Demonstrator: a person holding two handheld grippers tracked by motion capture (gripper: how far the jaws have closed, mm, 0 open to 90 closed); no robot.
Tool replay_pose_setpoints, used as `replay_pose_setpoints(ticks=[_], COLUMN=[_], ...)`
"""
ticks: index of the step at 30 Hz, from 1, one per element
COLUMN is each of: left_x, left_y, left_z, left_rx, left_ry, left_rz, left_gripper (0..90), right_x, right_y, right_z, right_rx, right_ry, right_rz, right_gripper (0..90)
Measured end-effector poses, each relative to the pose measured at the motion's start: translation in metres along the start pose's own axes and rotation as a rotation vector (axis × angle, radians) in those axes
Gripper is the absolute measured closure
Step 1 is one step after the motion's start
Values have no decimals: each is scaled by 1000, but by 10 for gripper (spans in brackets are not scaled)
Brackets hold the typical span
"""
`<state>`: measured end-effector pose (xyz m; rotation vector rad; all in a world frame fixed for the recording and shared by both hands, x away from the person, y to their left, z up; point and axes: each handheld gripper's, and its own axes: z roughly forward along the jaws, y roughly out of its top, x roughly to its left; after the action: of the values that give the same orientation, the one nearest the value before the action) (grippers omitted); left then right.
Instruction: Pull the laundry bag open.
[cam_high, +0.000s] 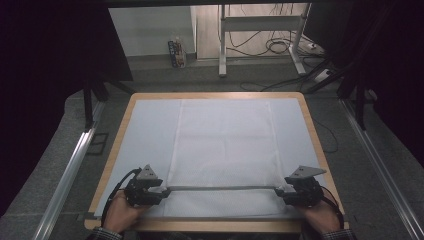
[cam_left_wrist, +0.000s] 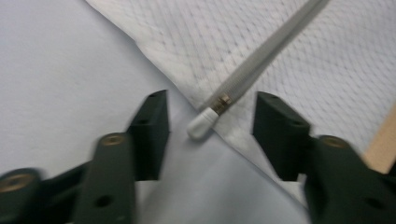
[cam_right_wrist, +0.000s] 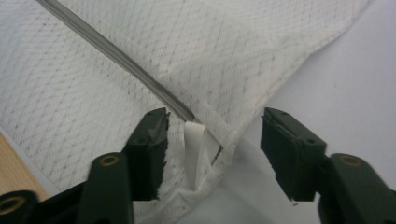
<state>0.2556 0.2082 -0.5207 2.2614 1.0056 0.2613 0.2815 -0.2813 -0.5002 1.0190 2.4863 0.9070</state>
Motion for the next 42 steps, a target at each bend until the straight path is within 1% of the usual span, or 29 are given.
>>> replay_pose_setpoints(ticks=[2,4,5,7,8,10,11,14,17,19,20,23,24,27,31,33,34,35,37,40,42], left_x=[-2,-3,-4,-6,-7,-7,-8,-8,-9,-9,-10,-11,-11,-11,-10,-9,-9,-8,-8,-7,-8], left_y=[1,2,3,4,4,5,5,3,-3,-8,-11,-20,-24,-33,-42,-46,-48,-48,-49,-48,-48], left_z=[-1,-2,-2,-3,-3,-4,-7,-13,-19,-23,-25,-29,-30,-34,-37,-36,-35,-34,-35,-34,-33], left_rx=[-11,-18,-20,-26,-31,-36,-54,-79,-107,-112,-120,-123,-129,-151,-164,-164,-156,-148,-161,-145,-135], left_ry=[14,25,32,48,51,54,54,58,69,79,88,103,111,128,154,165,168,172,166,175,182], left_rz=[5,8,12,17,23,21,13,-7,-41,-42,-45,-49,-57,-72,-82,-87,-90,-94,-98,-101,-97], left_gripper=[364,291,278,226,209,174,152,99,61,30,28,9,8,1,0,0,0,0,0,0,1], right_x=[0,0,-1,-1,-1,0,0,0,1,2,2,4,3,3,2,2,2,1,1,-1,-1], right_y=[1,2,3,3,4,5,5,6,6,5,3,-2,-4,-8,-14,-16,-16,-16,-17,-17,-17], right_z=[0,0,0,0,0,-1,-2,-4,-7,-8,-9,-11,-11,-14,-16,-18,-19,-19,-20,-19,-18], right_rx=[-12,-27,-33,-39,-41,-48,-55,-67,-79,-82,-81,-85,-89,-94,-90,-102,-105,-106,-109,-104,-97], right_ry=[-7,-8,-6,-2,2,-2,-1,7,9,12,17,19,21,22,27,23,25,26,26,31,25], right_rz=[-4,-3,-1,0,-1,-3,-4,0,2,7,4,7,8,22,39,43,47,49,59,75,70], right_gripper=[335,296,284,252,241,214,200,161,121,95,79,47,39,24,16,13,12,11,8,6,7])
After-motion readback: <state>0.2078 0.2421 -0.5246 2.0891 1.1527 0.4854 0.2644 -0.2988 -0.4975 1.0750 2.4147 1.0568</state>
